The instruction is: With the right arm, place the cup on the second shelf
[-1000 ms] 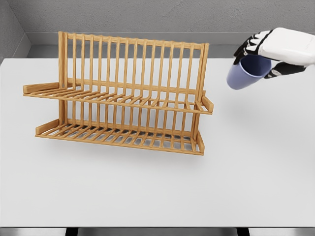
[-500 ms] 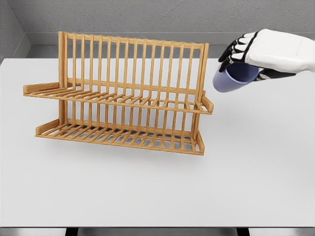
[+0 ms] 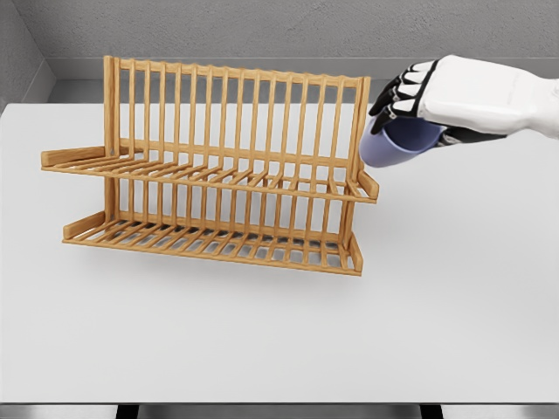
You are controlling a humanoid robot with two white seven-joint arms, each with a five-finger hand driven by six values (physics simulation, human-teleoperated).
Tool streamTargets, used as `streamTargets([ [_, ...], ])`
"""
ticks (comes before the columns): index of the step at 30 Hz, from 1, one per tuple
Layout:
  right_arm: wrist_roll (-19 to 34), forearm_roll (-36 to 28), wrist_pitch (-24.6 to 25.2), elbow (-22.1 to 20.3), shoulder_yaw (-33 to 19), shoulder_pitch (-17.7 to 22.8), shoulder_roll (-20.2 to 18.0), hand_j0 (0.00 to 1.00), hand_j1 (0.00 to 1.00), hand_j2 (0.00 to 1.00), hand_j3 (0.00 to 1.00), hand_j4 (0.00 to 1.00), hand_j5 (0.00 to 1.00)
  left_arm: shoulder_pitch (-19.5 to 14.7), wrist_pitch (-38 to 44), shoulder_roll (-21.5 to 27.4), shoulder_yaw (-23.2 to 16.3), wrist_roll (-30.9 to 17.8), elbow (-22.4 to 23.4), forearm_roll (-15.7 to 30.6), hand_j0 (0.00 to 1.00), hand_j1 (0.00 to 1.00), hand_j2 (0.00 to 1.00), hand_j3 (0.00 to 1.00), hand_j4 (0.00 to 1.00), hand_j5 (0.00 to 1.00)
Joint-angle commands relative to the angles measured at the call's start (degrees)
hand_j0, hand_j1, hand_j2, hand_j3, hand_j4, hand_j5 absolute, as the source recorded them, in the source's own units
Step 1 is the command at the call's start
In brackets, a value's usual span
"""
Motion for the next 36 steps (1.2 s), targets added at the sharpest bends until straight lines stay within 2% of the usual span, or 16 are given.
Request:
streamTargets([
  [1, -0.04, -0.35, 0.18, 0.00, 0.16, 0.00, 0.43, 0.65, 0.65, 0.65, 0.65, 0.65, 0.65, 0.00, 0.00, 0.00, -0.03, -0.01, 0.00, 0.00, 1.00, 1.00, 1.00, 1.00, 1.00, 1.00],
  [5, -0.04, -0.35, 0.18, 0.00, 0.24, -0.44, 1.31, 0.65, 0.65, 0.65, 0.65, 0.65, 0.65, 0.00, 0.00, 0.00, 0.06, -0.01, 0.00, 0.00, 1.00, 1.00, 1.00, 1.00, 1.00, 1.00],
  [15, -0.04, -0.35, 0.18, 0.00, 4.72, -2.02, 3.50, 0.65, 0.65, 0.65, 0.65, 0.65, 0.65, 0.09, 0.00, 0.00, 0.06, -0.01, 0.00, 0.00, 1.00, 1.00, 1.00, 1.00, 1.00, 1.00],
  [28, -0.04, 0.44, 0.18, 0.00, 8.51, -2.11, 3.77, 0.66, 0.66, 0.66, 0.66, 0.66, 0.66, 0.00, 0.00, 0.00, -0.03, -0.01, 0.00, 0.00, 1.00, 1.00, 1.00, 1.00, 1.00, 1.00],
  [29, -0.04, 0.44, 0.18, 0.08, 8.51, -2.11, 3.77, 1.00, 1.00, 1.00, 1.00, 1.00, 1.00, 0.00, 0.00, 0.00, 0.06, -0.01, 0.00, 0.00, 1.00, 1.00, 1.00, 1.00, 1.00, 1.00],
  [33, -0.04, 0.44, 0.18, 0.09, 6.66, -3.16, 3.68, 1.00, 1.00, 1.00, 1.00, 1.00, 1.00, 0.00, 0.00, 0.00, -0.03, -0.01, 0.00, 0.00, 1.00, 1.00, 1.00, 1.00, 1.00, 1.00],
  [36, -0.04, 0.44, 0.18, 0.61, -1.94, -2.99, 3.59, 1.00, 1.00, 1.00, 1.00, 1.00, 1.00, 0.00, 0.00, 0.00, 0.06, -0.01, 0.00, 0.00, 1.00, 1.00, 1.00, 1.00, 1.00, 1.00],
])
